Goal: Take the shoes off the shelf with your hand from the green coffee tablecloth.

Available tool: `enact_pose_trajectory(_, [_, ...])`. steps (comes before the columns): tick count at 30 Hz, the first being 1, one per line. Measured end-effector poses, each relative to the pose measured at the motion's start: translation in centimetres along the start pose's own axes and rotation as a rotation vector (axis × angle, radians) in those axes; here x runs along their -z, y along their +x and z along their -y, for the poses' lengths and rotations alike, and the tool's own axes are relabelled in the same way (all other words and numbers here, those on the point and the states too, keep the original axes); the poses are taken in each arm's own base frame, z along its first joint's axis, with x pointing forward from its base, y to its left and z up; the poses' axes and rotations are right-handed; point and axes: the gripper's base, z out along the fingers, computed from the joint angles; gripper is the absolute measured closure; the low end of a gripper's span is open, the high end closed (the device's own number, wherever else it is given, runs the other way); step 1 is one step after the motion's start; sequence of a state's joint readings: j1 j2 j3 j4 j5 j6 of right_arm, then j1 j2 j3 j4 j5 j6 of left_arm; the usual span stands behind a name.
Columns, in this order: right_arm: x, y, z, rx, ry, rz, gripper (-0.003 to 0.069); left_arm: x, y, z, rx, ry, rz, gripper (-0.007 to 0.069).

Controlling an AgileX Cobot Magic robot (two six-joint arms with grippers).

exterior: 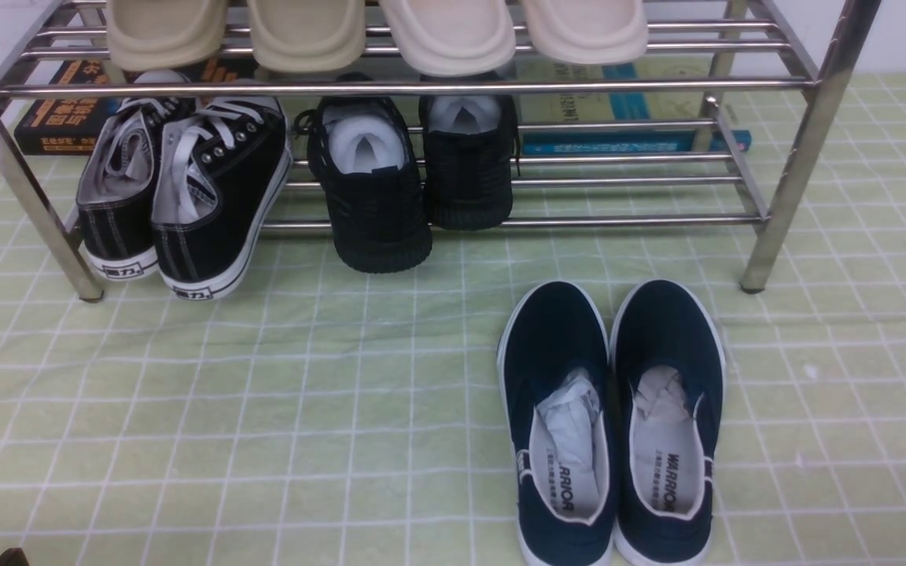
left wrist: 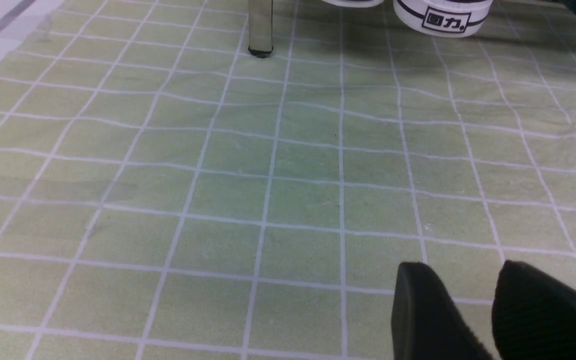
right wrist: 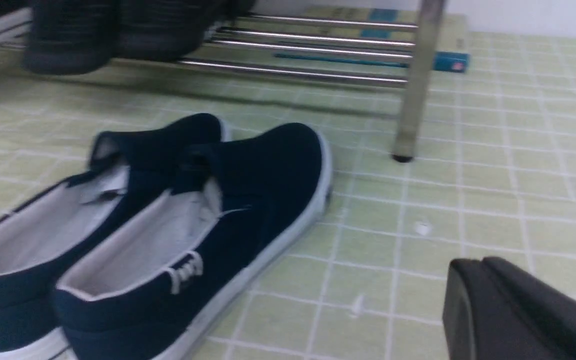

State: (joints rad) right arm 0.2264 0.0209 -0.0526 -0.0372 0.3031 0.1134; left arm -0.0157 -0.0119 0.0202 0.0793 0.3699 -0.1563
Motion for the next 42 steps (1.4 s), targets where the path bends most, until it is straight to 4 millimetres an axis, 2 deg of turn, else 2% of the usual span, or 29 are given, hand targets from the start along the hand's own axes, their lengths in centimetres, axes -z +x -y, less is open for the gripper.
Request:
enact_pose_trajectory(6, [-0.4, 2.3, 1.1, -0.033, 0.162, -0.031, 0.0634, 0.0, 0.0, 0.0, 0.000, 0.000, 0.000, 0.0383])
enact_pose_trajectory(21, [-0.2, 2.7, 1.2, -0.023, 0.187, -0.105, 0.0620, 0.0, 0.0, 0.0, -0.001, 0.000, 0.000, 0.0383])
enact_pose_trajectory(42, [-0.1, 2.8, 1.5, -0.039, 0.245, -0.106, 0.0590, 0.0, 0.0, 0.0, -0.001, 0.000, 0.000, 0.0383])
